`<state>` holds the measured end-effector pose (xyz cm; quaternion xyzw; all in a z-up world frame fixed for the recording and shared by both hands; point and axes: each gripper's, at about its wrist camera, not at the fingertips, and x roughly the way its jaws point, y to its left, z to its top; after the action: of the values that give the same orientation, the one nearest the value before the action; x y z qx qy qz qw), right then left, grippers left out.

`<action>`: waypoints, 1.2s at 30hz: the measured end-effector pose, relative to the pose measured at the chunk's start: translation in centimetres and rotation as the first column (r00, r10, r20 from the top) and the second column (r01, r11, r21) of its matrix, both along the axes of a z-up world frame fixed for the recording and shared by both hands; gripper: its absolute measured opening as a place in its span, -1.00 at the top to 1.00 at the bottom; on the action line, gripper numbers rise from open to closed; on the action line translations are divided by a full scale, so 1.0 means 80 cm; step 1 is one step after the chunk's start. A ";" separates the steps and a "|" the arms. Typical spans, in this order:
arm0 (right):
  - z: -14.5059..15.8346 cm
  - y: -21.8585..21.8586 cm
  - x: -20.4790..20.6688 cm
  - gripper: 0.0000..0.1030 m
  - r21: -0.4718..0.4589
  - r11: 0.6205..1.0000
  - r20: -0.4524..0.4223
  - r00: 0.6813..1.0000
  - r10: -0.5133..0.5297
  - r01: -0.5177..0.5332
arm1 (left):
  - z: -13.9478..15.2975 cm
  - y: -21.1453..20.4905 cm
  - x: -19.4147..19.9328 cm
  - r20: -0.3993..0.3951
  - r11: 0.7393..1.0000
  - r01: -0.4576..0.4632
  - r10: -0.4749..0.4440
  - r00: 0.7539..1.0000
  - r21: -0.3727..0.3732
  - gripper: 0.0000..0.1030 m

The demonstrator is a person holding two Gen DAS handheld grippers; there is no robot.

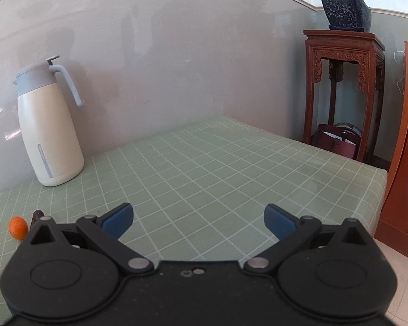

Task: Organize fruits
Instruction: 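Carry the orange slice into the red box and open the left gripper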

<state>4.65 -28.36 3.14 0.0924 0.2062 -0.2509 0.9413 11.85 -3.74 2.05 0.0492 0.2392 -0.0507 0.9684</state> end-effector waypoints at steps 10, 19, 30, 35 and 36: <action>0.000 0.035 0.013 -1.00 -0.028 0.998 -0.011 0.998 0.063 -0.063 | 0.017 0.087 -0.021 0.092 0.978 -0.211 0.209 0.974 0.006 0.40; -0.001 0.071 0.024 -1.00 -0.033 0.990 -0.019 0.991 0.133 -0.134 | 0.010 0.175 -0.029 0.076 0.916 -0.401 0.401 0.913 -0.014 0.40; 0.000 0.113 0.037 -1.00 -0.036 0.978 -0.021 0.978 0.205 -0.206 | -0.004 0.222 -0.027 0.019 0.877 -0.480 0.480 0.877 -0.008 0.40; 0.000 0.126 0.039 -1.00 -0.032 0.974 -0.020 0.974 0.225 -0.226 | -0.009 0.231 -0.027 -0.015 0.872 -0.490 0.490 0.872 -0.016 0.40; 0.000 0.129 0.040 -1.00 -0.033 0.973 -0.019 0.974 0.227 -0.228 | -0.010 0.231 -0.028 -0.018 0.871 -0.491 0.491 0.871 -0.017 0.40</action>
<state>7.82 -18.08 3.14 0.0499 0.2183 -0.1456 0.9637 9.60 14.75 1.27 -0.0239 0.2498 0.1939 0.9484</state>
